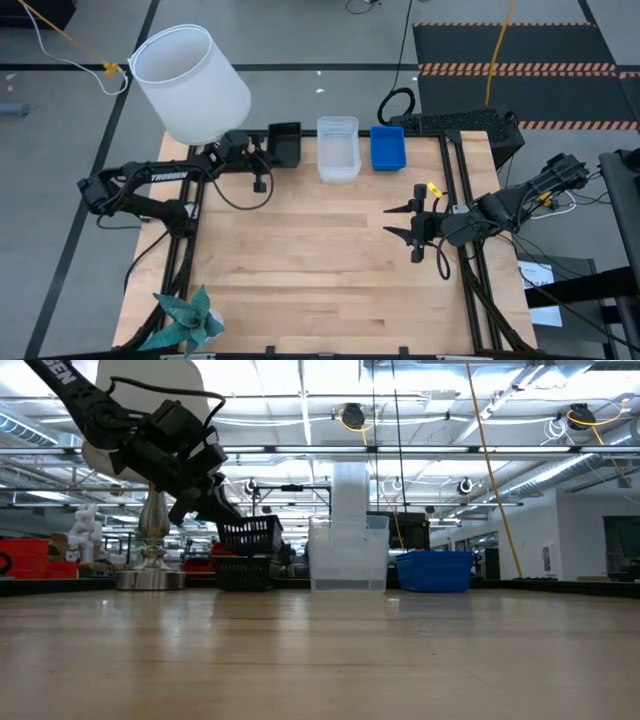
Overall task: Stack baskets by color
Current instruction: Stack the bottom black bin on the stacked black bins
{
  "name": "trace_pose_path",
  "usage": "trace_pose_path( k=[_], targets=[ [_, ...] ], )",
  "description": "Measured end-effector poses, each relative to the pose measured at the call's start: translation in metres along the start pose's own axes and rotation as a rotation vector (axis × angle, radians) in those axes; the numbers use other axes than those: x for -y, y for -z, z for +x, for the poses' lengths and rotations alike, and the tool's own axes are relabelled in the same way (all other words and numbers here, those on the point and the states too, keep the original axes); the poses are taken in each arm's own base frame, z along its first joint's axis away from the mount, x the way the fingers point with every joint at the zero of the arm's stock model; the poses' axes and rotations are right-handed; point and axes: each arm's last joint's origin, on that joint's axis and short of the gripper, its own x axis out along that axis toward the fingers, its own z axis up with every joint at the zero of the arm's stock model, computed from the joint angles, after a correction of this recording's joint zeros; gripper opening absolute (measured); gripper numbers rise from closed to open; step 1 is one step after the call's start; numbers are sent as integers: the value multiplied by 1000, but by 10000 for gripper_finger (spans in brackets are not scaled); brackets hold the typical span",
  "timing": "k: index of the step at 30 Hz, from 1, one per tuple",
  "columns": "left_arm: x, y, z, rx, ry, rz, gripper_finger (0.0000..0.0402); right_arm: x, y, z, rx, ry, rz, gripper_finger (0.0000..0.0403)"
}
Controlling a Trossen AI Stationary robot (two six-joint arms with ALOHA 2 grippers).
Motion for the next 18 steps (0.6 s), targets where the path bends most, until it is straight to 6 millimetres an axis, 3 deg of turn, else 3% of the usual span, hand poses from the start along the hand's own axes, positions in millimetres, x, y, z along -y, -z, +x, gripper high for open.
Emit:
trace_pose_path(
  k=[18],
  targets=[
    [-3,8,6,-21,-9,30,9,0,0,0,0,0,-4,178]
  ],
)
